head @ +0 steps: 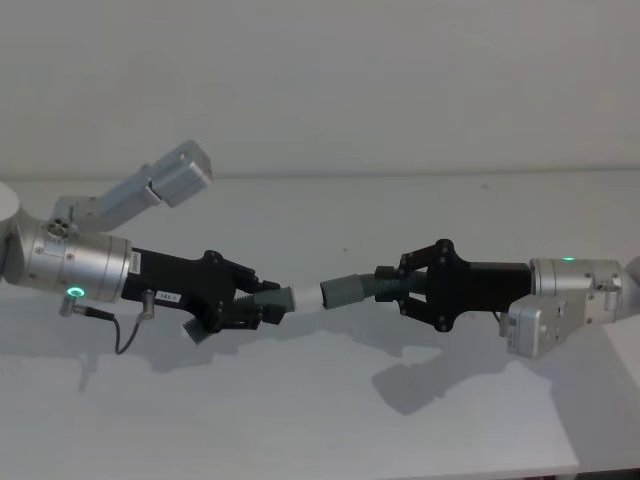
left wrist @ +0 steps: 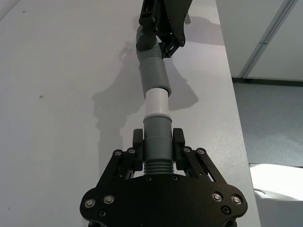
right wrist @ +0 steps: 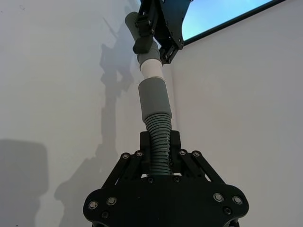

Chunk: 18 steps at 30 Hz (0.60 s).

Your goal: Use both hands to pick up one end of the pipe from the table, align the ends, and insert them.

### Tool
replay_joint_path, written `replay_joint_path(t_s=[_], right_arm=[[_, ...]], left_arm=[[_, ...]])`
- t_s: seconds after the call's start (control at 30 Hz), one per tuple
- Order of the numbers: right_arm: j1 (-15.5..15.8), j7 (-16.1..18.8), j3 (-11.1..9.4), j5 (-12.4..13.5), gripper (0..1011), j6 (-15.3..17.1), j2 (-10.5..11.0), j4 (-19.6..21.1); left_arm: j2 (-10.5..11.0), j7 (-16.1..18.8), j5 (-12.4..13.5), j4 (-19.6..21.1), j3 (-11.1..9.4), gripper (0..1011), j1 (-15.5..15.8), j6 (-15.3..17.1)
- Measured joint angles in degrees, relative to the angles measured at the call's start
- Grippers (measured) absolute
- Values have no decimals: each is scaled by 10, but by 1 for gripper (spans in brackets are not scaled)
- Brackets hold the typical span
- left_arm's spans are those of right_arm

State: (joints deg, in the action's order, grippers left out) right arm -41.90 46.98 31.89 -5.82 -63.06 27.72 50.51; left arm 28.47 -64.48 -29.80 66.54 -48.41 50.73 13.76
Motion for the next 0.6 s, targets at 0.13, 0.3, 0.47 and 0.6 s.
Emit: replay_joint_path(t_s=[0.13,0.3,0.47,0.6], right_arm=[[0,0,0,0,211,0,0,0],[0,0,0,0,212,0,0,0],[0,0,0,0,212,0,0,0],[0,0,0,0,212,0,0,0]], left_arm=[[-1,0,-1,-2,-2,327,2,0],[-1,-1,-3,-4,-5,327,4,0],[-2,-2,-4,-7,-8,327,7,0],[-2,-3,-5,-8,-11,327,8,0]])
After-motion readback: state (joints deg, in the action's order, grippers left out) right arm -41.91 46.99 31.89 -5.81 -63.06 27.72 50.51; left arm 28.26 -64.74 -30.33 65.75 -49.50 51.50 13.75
